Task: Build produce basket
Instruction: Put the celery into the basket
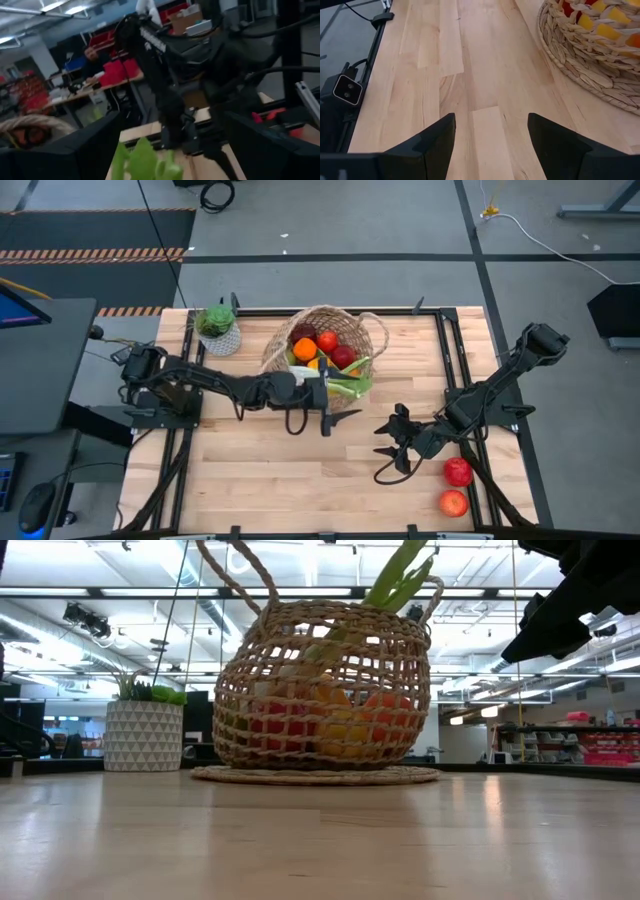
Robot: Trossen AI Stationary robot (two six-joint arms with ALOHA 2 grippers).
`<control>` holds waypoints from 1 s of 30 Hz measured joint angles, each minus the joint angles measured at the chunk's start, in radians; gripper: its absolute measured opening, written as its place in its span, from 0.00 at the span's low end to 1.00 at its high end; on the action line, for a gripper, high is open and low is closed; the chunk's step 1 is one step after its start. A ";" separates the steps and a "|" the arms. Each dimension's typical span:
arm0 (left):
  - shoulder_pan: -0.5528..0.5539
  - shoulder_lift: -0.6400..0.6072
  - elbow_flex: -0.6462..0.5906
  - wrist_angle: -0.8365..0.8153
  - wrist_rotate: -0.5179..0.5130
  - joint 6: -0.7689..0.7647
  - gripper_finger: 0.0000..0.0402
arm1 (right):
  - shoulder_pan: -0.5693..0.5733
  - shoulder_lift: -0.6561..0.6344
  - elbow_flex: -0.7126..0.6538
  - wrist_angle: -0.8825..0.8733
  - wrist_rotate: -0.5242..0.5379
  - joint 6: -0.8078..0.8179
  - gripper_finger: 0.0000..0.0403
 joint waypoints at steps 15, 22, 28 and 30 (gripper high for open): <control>-0.143 -0.105 0.000 -0.088 -0.193 0.048 0.88 | -0.049 0.000 0.153 -0.036 0.193 -0.424 0.63; -0.186 -0.103 0.000 -0.147 -0.292 0.038 0.88 | -0.182 0.000 0.203 -0.040 0.257 -0.526 0.61; -0.199 -0.103 0.000 -0.162 -0.307 0.007 0.88 | -0.340 0.000 0.214 0.009 0.192 -0.568 0.58; -0.200 -0.103 0.000 -0.167 -0.306 -0.004 0.88 | -0.385 0.000 0.214 0.065 0.126 -0.601 0.58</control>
